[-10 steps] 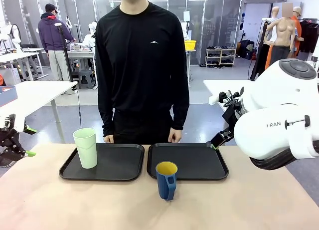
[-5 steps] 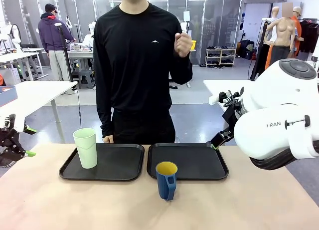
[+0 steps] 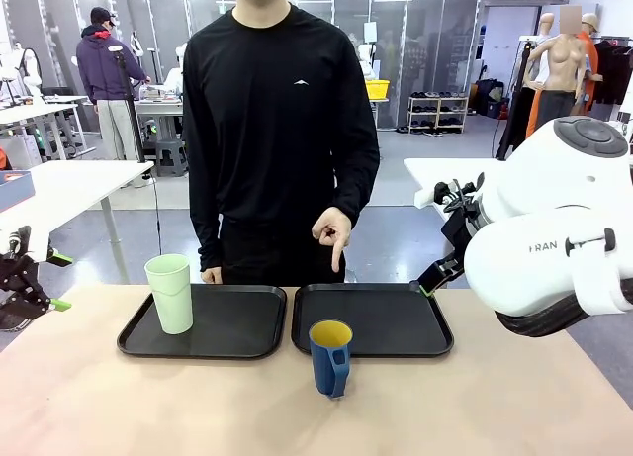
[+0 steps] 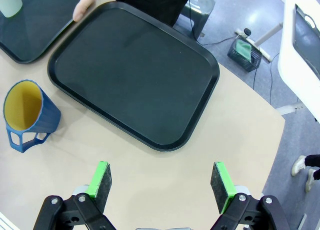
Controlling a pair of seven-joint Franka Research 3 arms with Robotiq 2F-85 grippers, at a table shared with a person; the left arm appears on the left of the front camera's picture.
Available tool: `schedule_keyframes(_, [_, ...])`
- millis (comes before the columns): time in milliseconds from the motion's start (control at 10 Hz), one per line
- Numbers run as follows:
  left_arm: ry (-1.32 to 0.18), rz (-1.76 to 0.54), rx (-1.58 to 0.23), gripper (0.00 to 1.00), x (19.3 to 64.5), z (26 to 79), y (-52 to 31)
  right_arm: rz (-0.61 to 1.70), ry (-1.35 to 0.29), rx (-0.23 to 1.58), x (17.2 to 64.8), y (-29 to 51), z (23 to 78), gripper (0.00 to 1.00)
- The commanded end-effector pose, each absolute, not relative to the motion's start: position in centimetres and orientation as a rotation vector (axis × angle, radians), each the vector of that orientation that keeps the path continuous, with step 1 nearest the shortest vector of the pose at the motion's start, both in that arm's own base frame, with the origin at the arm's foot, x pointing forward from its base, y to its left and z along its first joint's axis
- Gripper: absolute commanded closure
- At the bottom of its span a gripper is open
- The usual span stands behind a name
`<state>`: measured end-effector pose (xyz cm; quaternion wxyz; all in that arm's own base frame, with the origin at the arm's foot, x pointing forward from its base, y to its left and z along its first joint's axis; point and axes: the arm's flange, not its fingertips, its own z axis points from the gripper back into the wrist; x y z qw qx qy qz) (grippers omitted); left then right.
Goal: Sort and store the cups by type.
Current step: Pick up the Handle plastic cup and place it into the empty Flat Tray.
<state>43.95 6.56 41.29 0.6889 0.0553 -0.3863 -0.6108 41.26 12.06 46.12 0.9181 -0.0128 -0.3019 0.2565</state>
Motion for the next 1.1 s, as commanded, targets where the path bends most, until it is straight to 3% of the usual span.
schedule_keyframes(0, [-0.874,-1.377,0.120,0.00,44.0,41.1,6.6,0.525,-0.619,-0.024,41.3,12.0,46.1,0.00])
schedule_keyframes(700, [-0.874,-1.377,0.120,0.00,44.0,41.1,6.6,0.528,-0.621,-0.026,41.3,12.1,46.1,0.00])
schedule_keyframes(1000, [-0.874,-1.377,0.120,0.00,44.0,41.1,6.6,0.687,-0.585,-0.099,39.6,12.2,47.7,0.00])
